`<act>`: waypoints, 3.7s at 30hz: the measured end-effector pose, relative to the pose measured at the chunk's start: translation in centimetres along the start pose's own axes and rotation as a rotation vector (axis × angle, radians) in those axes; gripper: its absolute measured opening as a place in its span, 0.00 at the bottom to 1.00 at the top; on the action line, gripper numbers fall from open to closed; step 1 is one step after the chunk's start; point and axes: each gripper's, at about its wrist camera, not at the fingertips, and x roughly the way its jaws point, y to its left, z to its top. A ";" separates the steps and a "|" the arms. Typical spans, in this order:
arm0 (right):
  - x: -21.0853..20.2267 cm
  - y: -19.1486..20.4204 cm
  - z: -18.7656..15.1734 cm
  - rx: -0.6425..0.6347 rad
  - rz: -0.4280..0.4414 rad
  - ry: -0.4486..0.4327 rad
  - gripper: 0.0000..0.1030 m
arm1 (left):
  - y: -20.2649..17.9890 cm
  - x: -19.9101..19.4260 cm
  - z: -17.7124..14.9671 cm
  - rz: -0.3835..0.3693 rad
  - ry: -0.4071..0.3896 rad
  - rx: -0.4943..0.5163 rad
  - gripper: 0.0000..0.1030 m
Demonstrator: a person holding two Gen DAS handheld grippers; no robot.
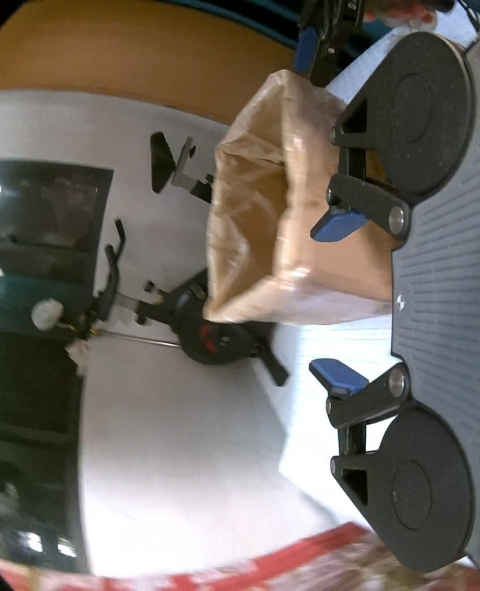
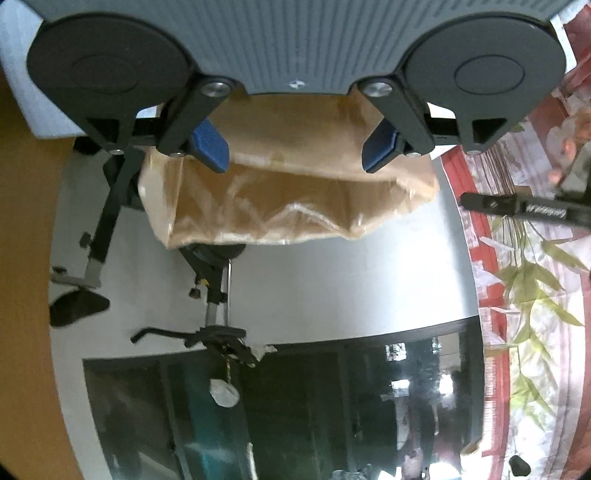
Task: Organize snacks
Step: 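Grasp the pale green bag with the right tool while the left tool reaches toward a red packet, then grasp the red barcode packet with the left tool while the right tool holds the green bag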
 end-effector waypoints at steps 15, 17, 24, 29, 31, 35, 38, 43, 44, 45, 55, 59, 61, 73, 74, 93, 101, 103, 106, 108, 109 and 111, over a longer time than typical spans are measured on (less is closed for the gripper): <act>4.1 -0.1 -6.7 0.076 -0.074 0.280 0.89 | 2.5 0.4 -8.7 0.089 0.151 -0.124 0.69; 5.0 -0.6 -7.0 0.118 -0.085 0.318 0.90 | 2.3 0.6 -9.1 0.083 0.160 -0.127 0.69; 6.7 -1.7 -8.9 0.219 -0.121 0.444 0.98 | 1.8 0.9 -9.9 0.064 0.184 -0.110 0.69; 6.5 -2.4 -9.7 0.266 -0.124 0.456 1.00 | 1.3 1.4 -10.6 0.038 0.212 -0.087 0.69; 6.4 -2.5 -9.9 0.264 -0.119 0.455 1.00 | 1.1 1.4 -11.0 0.030 0.221 -0.076 0.69; 6.4 -2.5 -10.2 0.253 -0.122 0.456 1.00 | 1.3 1.7 -11.6 0.034 0.243 -0.082 0.69; 6.9 -2.2 -10.4 0.242 -0.134 0.464 1.00 | 1.5 1.6 -11.9 0.040 0.249 -0.095 0.69; 7.9 -2.1 -10.9 0.254 -0.145 0.485 1.00 | 1.6 1.4 -12.1 0.048 0.251 -0.098 0.69; 7.8 -2.1 -10.9 0.252 -0.142 0.479 1.00 | 1.6 1.3 -12.1 0.049 0.251 -0.098 0.69; 7.6 -2.0 -10.9 0.244 -0.137 0.470 0.97 | 1.6 1.3 -12.2 0.050 0.251 -0.097 0.68; 3.8 -1.1 -10.4 0.164 -0.103 0.395 0.75 | 1.7 2.6 -13.1 0.007 0.293 -0.018 0.61; 3.3 -1.2 -10.6 0.176 -0.109 0.387 0.75 | 2.1 4.6 -13.8 0.031 0.348 -0.057 0.57; 3.5 -1.1 -10.5 0.171 -0.109 0.388 0.75 | 2.0 5.1 -13.7 0.046 0.346 -0.056 0.57; 3.7 -1.1 -10.8 0.176 -0.103 0.386 0.75 | 3.6 6.4 -13.9 0.015 0.387 -0.058 0.56; 3.7 -1.1 -10.8 0.177 -0.104 0.387 0.75 | 3.6 6.1 -14.1 0.005 0.391 -0.064 0.56; 3.7 -1.1 -10.6 0.157 -0.104 0.399 0.75 | 3.7 10.7 -13.1 -0.088 0.390 -0.030 0.56; 3.8 -1.2 -10.5 0.155 -0.101 0.401 0.75 | 4.4 7.9 -14.4 -0.113 0.401 -0.034 0.58; 3.8 -1.3 -10.6 0.155 -0.100 0.401 0.75 | 4.1 7.2 -14.7 -0.113 0.406 -0.016 0.58; 3.8 -1.3 -10.6 0.154 -0.100 0.401 0.75 | 3.5 6.5 -15.3 -0.114 0.409 0.016 0.62; 3.8 -1.3 -10.6 0.153 -0.100 0.402 0.75 | 3.2 6.3 -15.5 -0.115 0.410 0.042 0.67; 3.8 -1.3 -10.6 0.152 -0.100 0.402 0.75 | 3.1 6.2 -15.7 -0.114 0.411 0.058 0.68; 3.8 -1.2 -10.6 0.151 -0.099 0.403 0.75 | 2.7 5.9 -15.9 -0.115 0.411 0.102 0.70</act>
